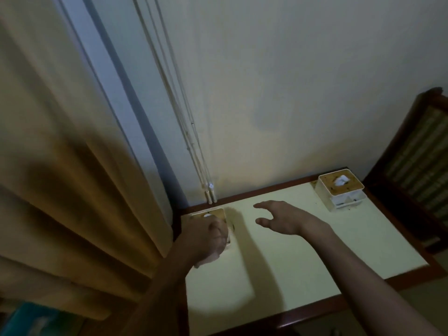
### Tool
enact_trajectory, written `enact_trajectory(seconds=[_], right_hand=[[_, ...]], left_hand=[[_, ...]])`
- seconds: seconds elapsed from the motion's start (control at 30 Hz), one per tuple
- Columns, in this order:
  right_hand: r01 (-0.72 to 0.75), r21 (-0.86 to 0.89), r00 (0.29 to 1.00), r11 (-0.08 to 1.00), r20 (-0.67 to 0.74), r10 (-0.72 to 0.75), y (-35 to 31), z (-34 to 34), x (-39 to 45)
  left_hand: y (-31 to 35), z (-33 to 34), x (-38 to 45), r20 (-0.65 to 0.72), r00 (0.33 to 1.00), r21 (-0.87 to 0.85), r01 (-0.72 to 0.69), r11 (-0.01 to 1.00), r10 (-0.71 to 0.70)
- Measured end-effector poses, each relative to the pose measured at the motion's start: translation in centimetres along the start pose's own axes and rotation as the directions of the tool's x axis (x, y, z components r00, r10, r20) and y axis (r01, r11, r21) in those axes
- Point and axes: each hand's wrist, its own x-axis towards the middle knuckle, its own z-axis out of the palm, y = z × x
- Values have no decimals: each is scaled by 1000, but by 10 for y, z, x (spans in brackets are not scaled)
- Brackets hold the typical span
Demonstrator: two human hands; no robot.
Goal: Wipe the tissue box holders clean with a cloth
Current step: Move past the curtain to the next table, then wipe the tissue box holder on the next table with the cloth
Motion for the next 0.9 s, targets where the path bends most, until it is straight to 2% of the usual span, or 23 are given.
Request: enact_trajectory(seconds=[0.1, 0.23, 0.37, 0.47, 0.6, 0.7, 0.83, 0.9], right_hand=[[23, -19, 1000, 1000, 21, -23, 38, -20, 2], [33, 6, 998, 999, 44, -33, 99, -42, 1], [11, 43, 996, 999, 83, -15, 153, -46, -1], [-2, 59, 996, 998, 94, -4, 185, -29, 6], [8, 93, 999, 996, 47, -12, 234, 31, 34], [36, 29, 999, 999, 33, -37, 270, 100, 62], [71, -48, 994, 996, -85, -75, 309, 191, 90], [100, -70, 981, 992, -157, -110, 321, 227, 94]], left_hand=[[28, 25, 17, 14, 999, -34, 31, 999, -30], [71, 63, 41, 51, 999, 64, -4, 998, 1], [108, 96, 63, 36, 999, 1, 20, 1000, -20], [108, 127, 74, 17, 999, -31, 41, 999, -40], [66, 191, 87, -23, 996, -96, 82, 992, -84], [22, 257, 100, -79, 990, -91, 107, 990, -115], [-25, 347, 117, -161, 981, -34, 107, 994, -111], [-43, 383, 121, -216, 975, 30, 69, 997, -61]])
